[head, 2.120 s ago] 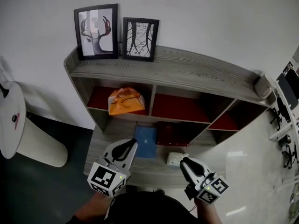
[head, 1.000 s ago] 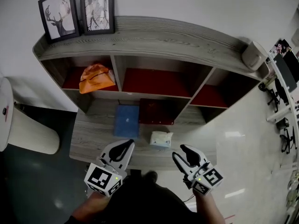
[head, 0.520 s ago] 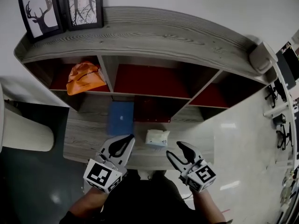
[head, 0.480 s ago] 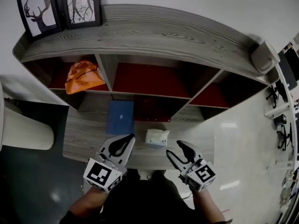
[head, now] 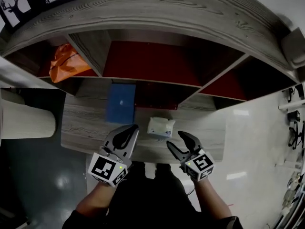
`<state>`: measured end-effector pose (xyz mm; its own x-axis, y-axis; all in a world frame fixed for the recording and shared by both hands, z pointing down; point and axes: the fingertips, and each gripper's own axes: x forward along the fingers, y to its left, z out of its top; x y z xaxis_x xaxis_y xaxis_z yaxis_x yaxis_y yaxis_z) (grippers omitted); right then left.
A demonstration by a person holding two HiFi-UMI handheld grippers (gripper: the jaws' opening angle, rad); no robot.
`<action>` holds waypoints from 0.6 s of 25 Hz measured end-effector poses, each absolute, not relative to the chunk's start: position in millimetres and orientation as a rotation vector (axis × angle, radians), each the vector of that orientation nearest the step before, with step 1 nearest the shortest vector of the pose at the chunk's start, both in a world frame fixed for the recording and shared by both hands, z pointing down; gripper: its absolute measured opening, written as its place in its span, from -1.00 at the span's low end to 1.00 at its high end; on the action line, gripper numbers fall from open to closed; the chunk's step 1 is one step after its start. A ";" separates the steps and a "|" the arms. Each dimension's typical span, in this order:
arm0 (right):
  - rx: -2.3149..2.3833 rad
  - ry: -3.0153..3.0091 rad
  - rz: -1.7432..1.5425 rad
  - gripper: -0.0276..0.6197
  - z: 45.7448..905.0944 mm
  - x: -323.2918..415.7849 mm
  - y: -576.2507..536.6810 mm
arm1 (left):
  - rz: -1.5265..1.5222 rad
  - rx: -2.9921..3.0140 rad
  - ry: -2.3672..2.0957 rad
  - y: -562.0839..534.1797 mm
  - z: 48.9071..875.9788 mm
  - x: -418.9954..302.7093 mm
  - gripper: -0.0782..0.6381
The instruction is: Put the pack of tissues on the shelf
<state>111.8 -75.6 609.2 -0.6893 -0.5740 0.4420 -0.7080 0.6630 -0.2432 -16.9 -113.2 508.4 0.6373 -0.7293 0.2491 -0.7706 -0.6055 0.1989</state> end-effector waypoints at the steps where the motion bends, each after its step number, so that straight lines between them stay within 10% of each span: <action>1: 1.020 -2.537 0.578 -0.28 618.9 112.8 -76.0 | 0.205 2.559 -1.216 -113.6 514.7 -17.2 -0.74; 15: 1.041 -2.382 0.670 -0.27 714.4 106.1 -82.3 | 0.368 2.516 -1.125 -99.1 594.4 -5.1 -0.74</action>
